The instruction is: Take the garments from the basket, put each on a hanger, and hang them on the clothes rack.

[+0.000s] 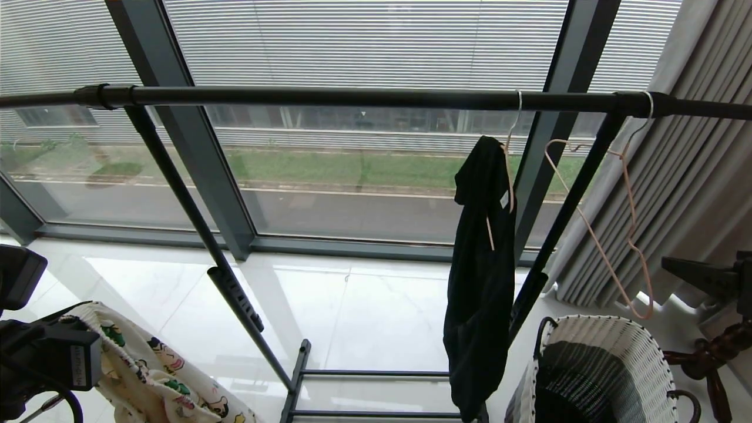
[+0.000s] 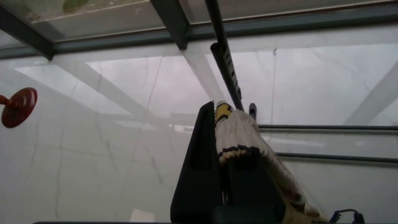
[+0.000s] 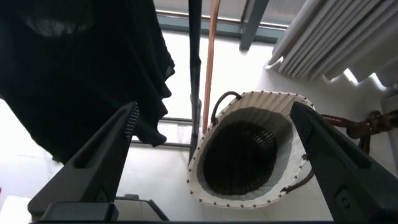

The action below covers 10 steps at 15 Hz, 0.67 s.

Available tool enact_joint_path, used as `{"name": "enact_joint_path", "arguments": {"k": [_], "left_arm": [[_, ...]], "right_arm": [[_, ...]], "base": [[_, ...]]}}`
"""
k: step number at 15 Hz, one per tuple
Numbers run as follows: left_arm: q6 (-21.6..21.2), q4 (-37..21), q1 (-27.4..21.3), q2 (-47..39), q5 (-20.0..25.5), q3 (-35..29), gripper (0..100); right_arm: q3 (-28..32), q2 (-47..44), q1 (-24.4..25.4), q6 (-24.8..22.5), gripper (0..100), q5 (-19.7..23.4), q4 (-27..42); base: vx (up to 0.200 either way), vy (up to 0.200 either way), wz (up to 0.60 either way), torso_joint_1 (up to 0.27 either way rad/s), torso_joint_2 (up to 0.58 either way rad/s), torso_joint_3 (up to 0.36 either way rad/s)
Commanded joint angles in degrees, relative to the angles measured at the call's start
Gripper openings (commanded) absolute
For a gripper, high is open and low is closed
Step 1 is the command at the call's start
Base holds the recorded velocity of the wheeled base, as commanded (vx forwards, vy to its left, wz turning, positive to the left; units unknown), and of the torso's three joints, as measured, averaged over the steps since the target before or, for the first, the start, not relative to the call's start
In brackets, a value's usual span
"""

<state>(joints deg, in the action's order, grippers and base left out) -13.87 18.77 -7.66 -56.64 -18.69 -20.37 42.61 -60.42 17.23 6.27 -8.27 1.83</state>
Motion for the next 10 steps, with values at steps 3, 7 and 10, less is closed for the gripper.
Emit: {"name": "enact_joint_path", "arguments": {"k": [3,7,10], "left_arm": [[-0.01,0.04,-0.25,-0.14,-0.03,0.07,0],[-0.10,0.04,-0.34,-0.05,-0.03,0.16,0],[-0.10,0.04,-0.34,0.12,-0.03,0.07,0]], "right_arm": [[-0.07,-2.51,-2.28,-0.03,100,-0.08,-2.27],[-1.03,-8.67,-3.34,2.87,100,-0.08,-8.42],[-3.06,-12.09,-3.25,3.05,100,-0.08,-12.99]], "base": [[0.133,0.000,0.00,0.003,0.00,0.003],[0.000,0.000,0.00,0.000,0.00,0.000],[0.000,0.000,0.00,0.000,0.00,0.000]]}}
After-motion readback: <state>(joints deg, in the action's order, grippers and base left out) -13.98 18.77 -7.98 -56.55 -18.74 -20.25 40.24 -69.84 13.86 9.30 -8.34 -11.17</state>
